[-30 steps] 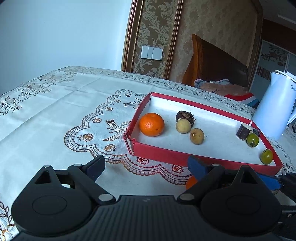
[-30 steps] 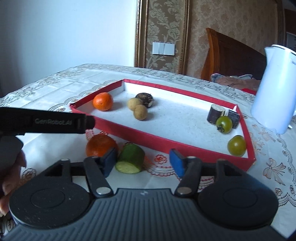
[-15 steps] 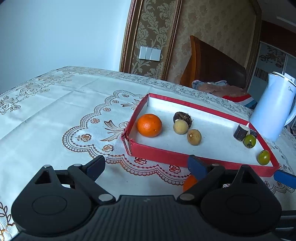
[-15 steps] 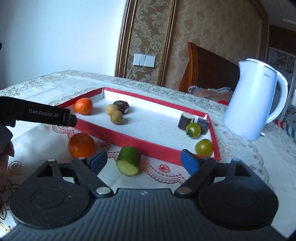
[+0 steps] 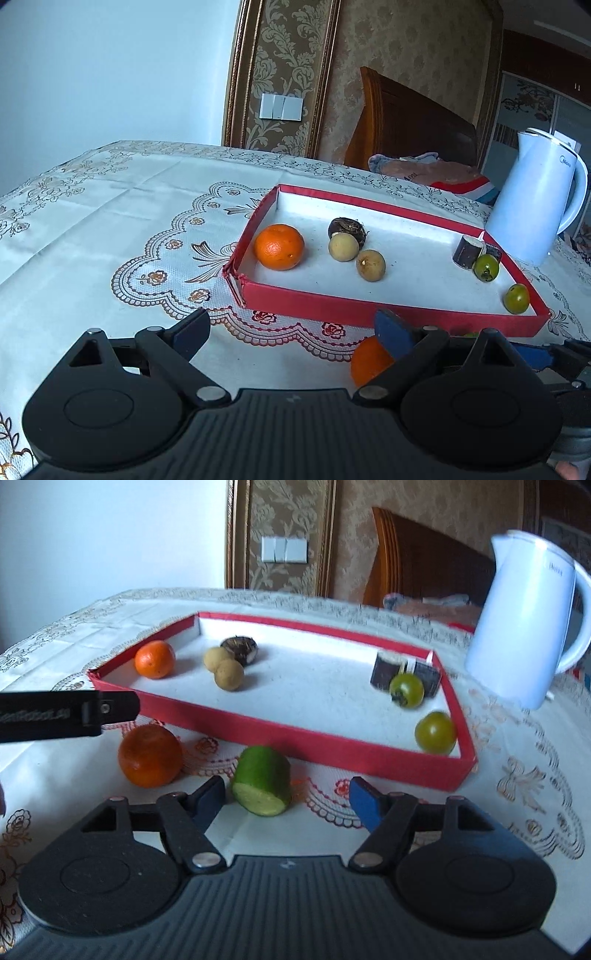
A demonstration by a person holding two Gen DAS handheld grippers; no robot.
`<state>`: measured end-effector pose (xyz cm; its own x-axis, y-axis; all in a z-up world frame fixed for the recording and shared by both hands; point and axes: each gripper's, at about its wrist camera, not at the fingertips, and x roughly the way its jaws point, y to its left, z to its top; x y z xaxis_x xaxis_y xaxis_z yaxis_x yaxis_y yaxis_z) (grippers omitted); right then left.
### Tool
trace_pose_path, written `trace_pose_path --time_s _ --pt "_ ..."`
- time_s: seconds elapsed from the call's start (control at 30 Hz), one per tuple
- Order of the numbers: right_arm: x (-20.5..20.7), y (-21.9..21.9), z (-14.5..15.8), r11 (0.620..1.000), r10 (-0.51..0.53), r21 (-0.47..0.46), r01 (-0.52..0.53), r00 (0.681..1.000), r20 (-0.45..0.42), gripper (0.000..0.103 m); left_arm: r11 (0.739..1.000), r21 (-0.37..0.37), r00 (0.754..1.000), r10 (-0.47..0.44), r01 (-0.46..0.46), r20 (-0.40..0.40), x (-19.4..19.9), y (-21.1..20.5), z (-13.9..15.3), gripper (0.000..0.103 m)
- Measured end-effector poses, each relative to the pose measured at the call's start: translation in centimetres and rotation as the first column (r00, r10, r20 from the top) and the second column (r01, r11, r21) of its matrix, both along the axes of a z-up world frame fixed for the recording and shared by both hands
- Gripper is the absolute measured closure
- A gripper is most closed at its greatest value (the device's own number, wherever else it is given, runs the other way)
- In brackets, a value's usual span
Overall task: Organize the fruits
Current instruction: 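Lower the left tool toward an orange while the right tool approaches a cucumber slice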
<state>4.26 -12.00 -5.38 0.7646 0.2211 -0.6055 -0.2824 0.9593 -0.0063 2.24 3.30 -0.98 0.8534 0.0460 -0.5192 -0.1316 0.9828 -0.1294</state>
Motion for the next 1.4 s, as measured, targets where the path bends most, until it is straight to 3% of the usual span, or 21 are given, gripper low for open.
trace_pose_path --time_s 0.13,0.23,0.37,0.77,0.93,1.1,1.3,1.37,1.4 --pt "-0.2 -0.4 0.1 1.000 -0.020 -0.006 0.021 0.999 0.031 0.037 0.998 0.056 0.999 -0.038 0.038 0.000 -0.2 -1.1 -0.1 0.007" --pt "-0.8 -0.4 0.5 0.999 -0.028 -0.022 0.029 0.997 0.070 0.048 0.992 0.107 0.998 -0.063 0.060 0.024 -0.6 -2.0 -0.1 0.007" --pt "-1.6 -0.3 1.0 0.993 -0.053 -0.095 0.070 0.985 0.162 0.049 0.986 0.124 0.993 -0.114 0.109 0.036 -1.0 -2.6 0.0 0.007" --pt "-1.3 -0.5 1.0 0.993 -0.053 -0.096 0.068 0.987 0.154 0.043 0.977 0.157 0.989 -0.147 0.145 0.004 -1.1 -3.1 -0.3 0.006" --pt "-1.2 -0.4 0.9 0.994 -0.041 -0.097 0.055 0.990 0.138 0.042 0.954 0.214 0.978 -0.206 0.209 -0.037 -1.5 -4.0 -0.8 0.007" --pt "-0.7 -0.3 0.7 0.995 -0.028 -0.087 0.038 0.994 0.110 0.039 0.966 0.179 0.983 -0.183 0.185 -0.028 -1.1 -3.3 -0.7 0.005" --pt "0.3 -0.6 0.1 0.997 -0.037 -0.067 0.040 0.998 0.048 0.042 0.961 0.184 0.979 -0.200 0.205 -0.045 -0.8 -3.5 -0.8 0.007" --pt "0.4 -0.6 0.0 0.997 -0.032 -0.065 0.035 0.999 0.044 0.045 0.961 0.177 0.977 -0.210 0.213 -0.039 -0.9 -3.5 -0.8 0.011" --pt "0.3 -0.5 0.0 0.997 -0.030 -0.065 0.033 0.998 0.046 0.046 0.960 0.175 0.976 -0.218 0.220 -0.030 -1.0 -3.6 -0.7 0.018"
